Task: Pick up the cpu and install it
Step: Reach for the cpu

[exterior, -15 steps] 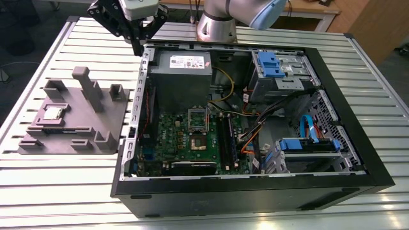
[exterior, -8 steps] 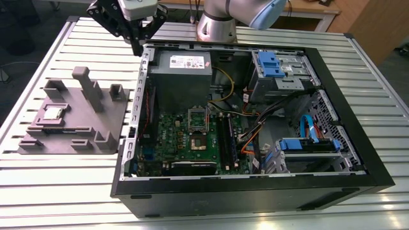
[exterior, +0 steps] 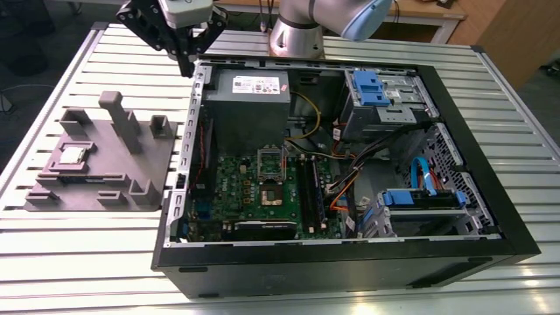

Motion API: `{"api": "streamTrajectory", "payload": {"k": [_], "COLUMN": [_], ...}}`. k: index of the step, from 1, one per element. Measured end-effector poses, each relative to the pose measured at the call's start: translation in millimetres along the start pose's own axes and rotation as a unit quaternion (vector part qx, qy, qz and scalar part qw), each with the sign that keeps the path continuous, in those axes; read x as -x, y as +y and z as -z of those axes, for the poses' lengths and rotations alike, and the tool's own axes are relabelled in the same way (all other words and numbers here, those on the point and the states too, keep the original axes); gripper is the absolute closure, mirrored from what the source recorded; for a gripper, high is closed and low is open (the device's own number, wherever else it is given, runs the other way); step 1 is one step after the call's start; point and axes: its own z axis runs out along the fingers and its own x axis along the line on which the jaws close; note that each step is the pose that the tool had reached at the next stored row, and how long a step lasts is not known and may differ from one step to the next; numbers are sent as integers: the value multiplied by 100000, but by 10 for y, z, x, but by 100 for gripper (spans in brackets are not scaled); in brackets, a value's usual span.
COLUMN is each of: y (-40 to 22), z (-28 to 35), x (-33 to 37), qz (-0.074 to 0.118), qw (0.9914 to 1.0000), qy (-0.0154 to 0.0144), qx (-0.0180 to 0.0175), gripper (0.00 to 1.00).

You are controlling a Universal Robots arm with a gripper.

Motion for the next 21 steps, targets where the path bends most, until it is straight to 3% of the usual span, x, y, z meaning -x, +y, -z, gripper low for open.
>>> {"api": "streamTrajectory", "payload": {"k": [21], "y": [-4], "z": [-10], "x": [-44], "qz": [-5], "qw": [100000], "qy": [2], "qx": [-3], "gripper": [90]}}
